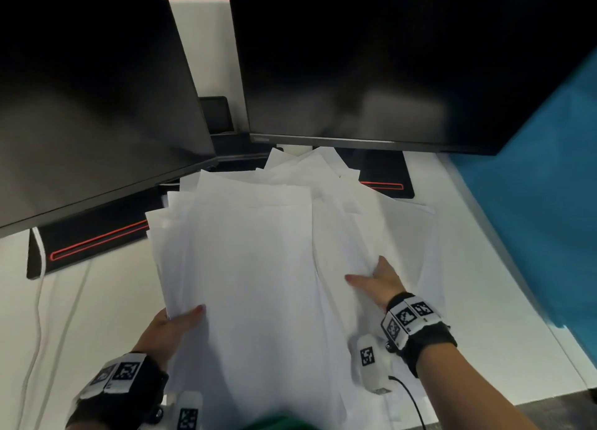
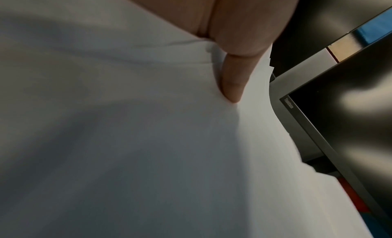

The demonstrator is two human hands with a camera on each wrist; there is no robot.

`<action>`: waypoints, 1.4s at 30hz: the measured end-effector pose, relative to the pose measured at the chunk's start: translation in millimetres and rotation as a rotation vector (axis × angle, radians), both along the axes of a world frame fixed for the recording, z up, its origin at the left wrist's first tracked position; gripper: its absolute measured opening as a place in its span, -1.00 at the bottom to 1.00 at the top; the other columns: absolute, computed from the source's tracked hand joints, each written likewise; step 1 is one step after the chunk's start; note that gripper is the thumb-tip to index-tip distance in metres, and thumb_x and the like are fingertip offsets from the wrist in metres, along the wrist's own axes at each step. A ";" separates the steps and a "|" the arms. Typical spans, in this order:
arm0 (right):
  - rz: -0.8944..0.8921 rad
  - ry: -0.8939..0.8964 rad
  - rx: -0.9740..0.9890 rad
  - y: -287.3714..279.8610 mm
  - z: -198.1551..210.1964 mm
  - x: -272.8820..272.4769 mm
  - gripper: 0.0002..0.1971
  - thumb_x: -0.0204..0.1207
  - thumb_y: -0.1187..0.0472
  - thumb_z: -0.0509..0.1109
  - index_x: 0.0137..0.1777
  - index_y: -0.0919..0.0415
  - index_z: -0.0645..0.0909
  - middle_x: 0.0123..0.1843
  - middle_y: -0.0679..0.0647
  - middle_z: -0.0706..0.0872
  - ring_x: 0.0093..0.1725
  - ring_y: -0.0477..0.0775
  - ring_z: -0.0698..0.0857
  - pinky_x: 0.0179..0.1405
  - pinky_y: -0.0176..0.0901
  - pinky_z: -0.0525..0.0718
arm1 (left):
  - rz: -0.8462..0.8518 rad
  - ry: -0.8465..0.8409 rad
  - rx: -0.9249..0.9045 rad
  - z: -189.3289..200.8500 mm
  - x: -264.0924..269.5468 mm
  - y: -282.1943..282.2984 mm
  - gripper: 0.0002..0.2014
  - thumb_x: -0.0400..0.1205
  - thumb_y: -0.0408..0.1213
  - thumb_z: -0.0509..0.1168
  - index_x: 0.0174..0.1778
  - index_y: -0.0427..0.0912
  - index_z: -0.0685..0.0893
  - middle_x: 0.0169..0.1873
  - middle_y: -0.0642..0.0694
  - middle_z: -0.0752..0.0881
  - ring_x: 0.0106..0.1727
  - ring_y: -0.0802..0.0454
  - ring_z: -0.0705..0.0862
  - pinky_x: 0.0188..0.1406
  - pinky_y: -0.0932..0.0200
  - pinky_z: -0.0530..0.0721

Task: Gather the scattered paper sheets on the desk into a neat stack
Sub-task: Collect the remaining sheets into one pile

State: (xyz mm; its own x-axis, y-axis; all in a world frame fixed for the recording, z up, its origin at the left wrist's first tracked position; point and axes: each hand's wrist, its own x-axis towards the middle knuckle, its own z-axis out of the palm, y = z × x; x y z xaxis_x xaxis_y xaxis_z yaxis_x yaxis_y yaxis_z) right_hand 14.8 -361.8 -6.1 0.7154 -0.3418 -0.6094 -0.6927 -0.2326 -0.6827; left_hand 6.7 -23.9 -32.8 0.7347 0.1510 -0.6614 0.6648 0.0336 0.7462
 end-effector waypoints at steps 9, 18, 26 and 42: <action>0.221 0.122 -0.108 11.9 21.8 -7.3 -0.55 0.38 0.13 0.53 0.18 0.27 0.45 0.10 0.11 0.54 0.09 0.11 0.59 0.07 -0.21 0.49 | -0.001 0.000 -0.025 -1.5 -1.0 2.0 -0.87 0.53 -0.37 0.36 -0.17 -0.41 0.68 -0.58 -0.21 0.73 -0.45 -0.18 0.64 -0.28 -0.01 0.61; -0.166 -0.355 -0.345 -35.8 44.6 -19.2 -0.80 0.46 0.23 0.46 -0.26 0.29 0.51 -0.39 0.15 0.57 -0.33 0.19 0.60 -0.32 -0.19 0.50 | 0.013 -0.004 -0.005 -1.0 0.8 2.4 -0.90 0.56 -0.43 0.32 -0.20 -0.41 0.67 -0.57 -0.22 0.73 -0.46 -0.17 0.67 -0.24 -0.02 0.61; -0.460 -0.823 -0.587 -29.1 83.4 -18.2 -0.72 0.51 0.25 0.38 -0.39 0.20 0.41 -0.54 -0.05 0.42 -0.55 -0.07 0.43 -0.47 -0.31 0.35 | -0.030 0.037 0.058 -4.7 6.5 3.0 -0.88 0.55 -0.41 0.34 -0.15 -0.43 0.68 -0.26 -0.34 0.71 -0.11 -0.31 0.65 0.13 -0.26 0.56; -0.338 -0.476 -0.052 23.4 50.6 -14.4 -0.86 0.50 0.30 0.40 -0.07 0.39 0.56 -0.21 0.19 0.63 -0.15 0.16 0.63 -0.13 -0.17 0.55 | -0.073 0.052 -0.037 5.8 6.3 1.5 -0.88 0.60 -0.42 0.27 -0.18 -0.43 0.63 -0.49 -0.30 0.72 -0.35 -0.23 0.65 -0.13 -0.09 0.56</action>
